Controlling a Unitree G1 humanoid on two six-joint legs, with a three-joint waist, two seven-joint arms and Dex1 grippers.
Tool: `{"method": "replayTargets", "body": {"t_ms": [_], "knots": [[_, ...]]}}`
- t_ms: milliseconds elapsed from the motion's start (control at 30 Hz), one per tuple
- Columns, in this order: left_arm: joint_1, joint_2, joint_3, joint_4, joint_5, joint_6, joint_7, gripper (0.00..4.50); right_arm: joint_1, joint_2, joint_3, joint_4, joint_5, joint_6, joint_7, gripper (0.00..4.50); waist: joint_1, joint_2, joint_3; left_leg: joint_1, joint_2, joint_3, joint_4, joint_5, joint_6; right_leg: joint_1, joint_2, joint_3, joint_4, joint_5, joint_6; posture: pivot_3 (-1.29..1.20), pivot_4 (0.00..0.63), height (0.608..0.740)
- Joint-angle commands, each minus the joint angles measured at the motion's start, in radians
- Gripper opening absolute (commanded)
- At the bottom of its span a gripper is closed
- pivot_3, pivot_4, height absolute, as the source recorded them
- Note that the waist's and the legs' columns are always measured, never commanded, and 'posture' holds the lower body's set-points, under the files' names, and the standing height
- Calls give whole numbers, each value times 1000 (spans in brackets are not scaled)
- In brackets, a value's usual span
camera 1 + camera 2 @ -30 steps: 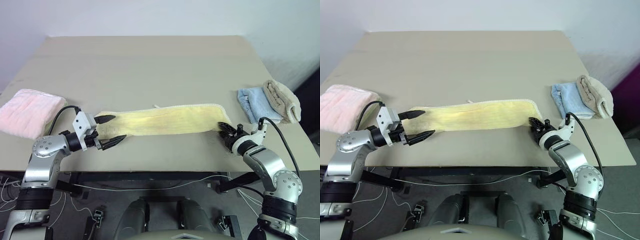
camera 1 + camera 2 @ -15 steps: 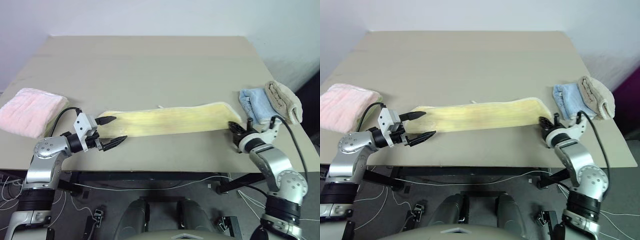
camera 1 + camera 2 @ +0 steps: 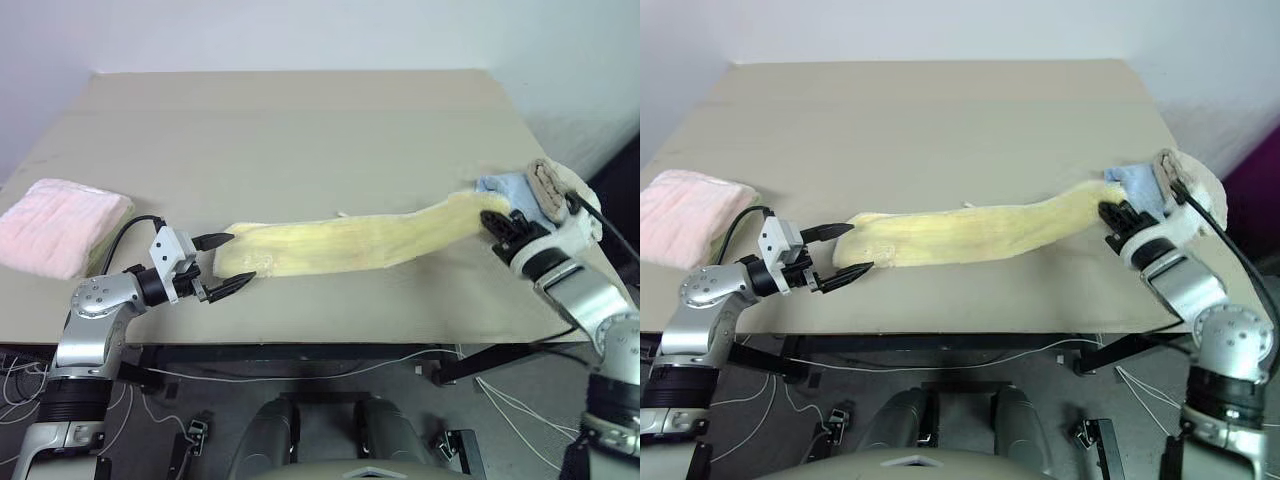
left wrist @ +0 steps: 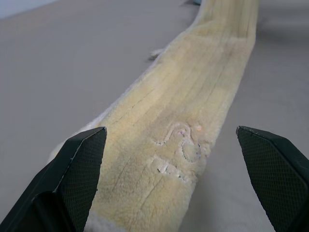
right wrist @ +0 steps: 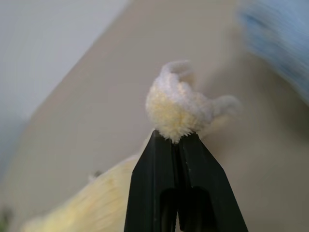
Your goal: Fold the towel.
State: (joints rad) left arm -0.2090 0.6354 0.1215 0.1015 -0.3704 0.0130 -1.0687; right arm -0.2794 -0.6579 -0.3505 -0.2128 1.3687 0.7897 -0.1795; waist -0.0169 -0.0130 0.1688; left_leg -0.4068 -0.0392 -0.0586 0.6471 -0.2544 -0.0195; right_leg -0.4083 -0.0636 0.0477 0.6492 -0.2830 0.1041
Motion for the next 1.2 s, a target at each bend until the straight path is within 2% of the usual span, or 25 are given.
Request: {"method": "replayTargets", "body": {"t_ms": [33, 133, 233, 400, 600, 767, 1167, 1200], "knots": [[-8, -1, -2, -44, -3, -8, 7, 4500, -74, -94, 161, -69, -169, 58, 200, 8, 0, 0, 0, 0, 0, 0, 0, 0, 0, 0, 0, 0, 0, 0, 0, 0, 150, 740], [-8, -8, -7, -50, -4, -6, 12, 4500, -141, -122, 310, -77, -309, 72, 337, 8, 1, 0, 0, 0, 0, 0, 0, 0, 0, 0, 0, 0, 0, 0, 0, 0, 150, 740], [-7, -15, -13, -54, -3, -7, 19, 4500, -186, -104, 451, -54, -453, 64, 450, 8, 3, 0, 0, 0, 0, 0, 0, 0, 0, 0, 0, 0, 0, 0, 0, 0, 150, 740], [19, -28, -17, -88, -7, -4, 41, 4500, -272, -2, 626, 79, -694, 3, 552, 8, 3, -1, 0, -1, -1, 0, 1, 0, 0, -1, -1, -1, -1, 0, 0, 0, 150, 740], [62, -28, -10, -130, -13, 2, 63, 4500, -290, 72, 620, 111, -782, 10, 628, 8, 4, -1, 0, -2, -1, -1, 0, 0, 0, -2, -1, 0, -1, 0, 0, 0, 150, 740], [77, -27, -8, -146, -18, 11, 77, 4500, -281, 104, 623, 47, -806, 32, 685, 8, 3, 0, 0, -2, -1, -1, 0, 0, 0, -2, -2, 0, -1, 0, 0, 0, 150, 740], [52, -43, -32, -132, -11, 12, 77, 4500, -253, 150, 602, 26, -870, 60, 704, 8, 4, 0, 0, -2, -1, -1, 0, 0, 0, -3, -2, 0, -1, 0, 0, 0, 150, 740], [51, -44, -32, -131, -11, 13, 76, 4500, -249, 154, 597, 25, -865, 68, 708, 216, 3, 0, 0, -2, -1, -1, 0, 0, 0, -3, -2, 0, -1, 0, 0, 0, 150, 740]]}}
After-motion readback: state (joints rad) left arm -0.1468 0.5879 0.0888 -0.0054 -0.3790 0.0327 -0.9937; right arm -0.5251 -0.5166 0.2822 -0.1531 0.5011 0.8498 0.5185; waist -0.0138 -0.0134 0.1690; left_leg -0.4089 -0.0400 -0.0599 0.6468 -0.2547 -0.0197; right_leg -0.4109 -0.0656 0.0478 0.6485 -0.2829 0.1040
